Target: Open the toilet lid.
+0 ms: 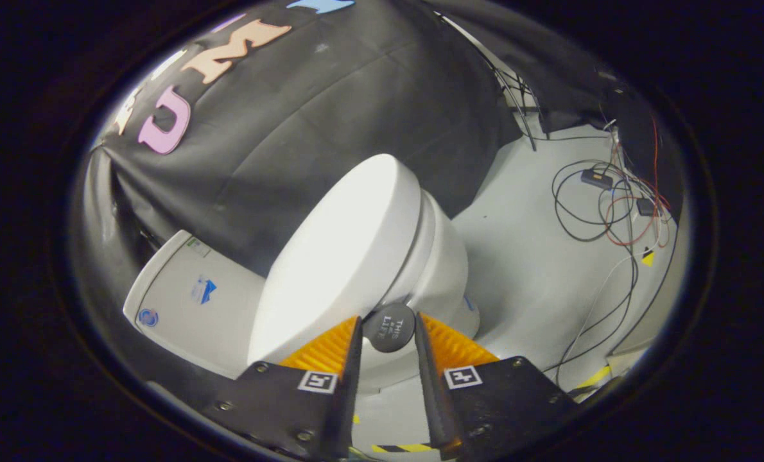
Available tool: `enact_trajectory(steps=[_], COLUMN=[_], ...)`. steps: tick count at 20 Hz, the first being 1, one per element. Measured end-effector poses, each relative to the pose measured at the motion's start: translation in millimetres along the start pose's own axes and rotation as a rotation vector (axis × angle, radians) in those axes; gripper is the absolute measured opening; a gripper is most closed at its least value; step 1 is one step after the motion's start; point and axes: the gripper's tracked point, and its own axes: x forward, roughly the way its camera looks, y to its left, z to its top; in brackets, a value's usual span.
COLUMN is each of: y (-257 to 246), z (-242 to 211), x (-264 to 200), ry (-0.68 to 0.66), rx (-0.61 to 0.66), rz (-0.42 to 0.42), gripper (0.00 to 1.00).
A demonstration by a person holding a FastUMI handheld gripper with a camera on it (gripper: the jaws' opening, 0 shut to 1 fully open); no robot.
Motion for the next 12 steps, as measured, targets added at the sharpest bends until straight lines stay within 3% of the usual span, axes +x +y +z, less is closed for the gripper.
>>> enact_trajectory(steps=[1, 3, 4, 6, 10, 12], y=[0.6, 4.6, -2.6, -6.6, 1.2, 0.9], z=[1.0, 3.8, -9.5, 2.5, 5.3, 4.4], x=[4.1, 6.6, 34.1, 16.7, 9.3, 11.7], ry=[-0.004, -0.009, -0.013, -0.016, -0.011, -0.005], rx=[0.021, 0.079, 0.080, 0.185, 0.150, 0.135], rz=[0.011, 0.049, 0.013, 0.038, 0.072, 0.069], gripper=[0.45, 0.46, 0.45, 0.10, 0.10, 0.01])
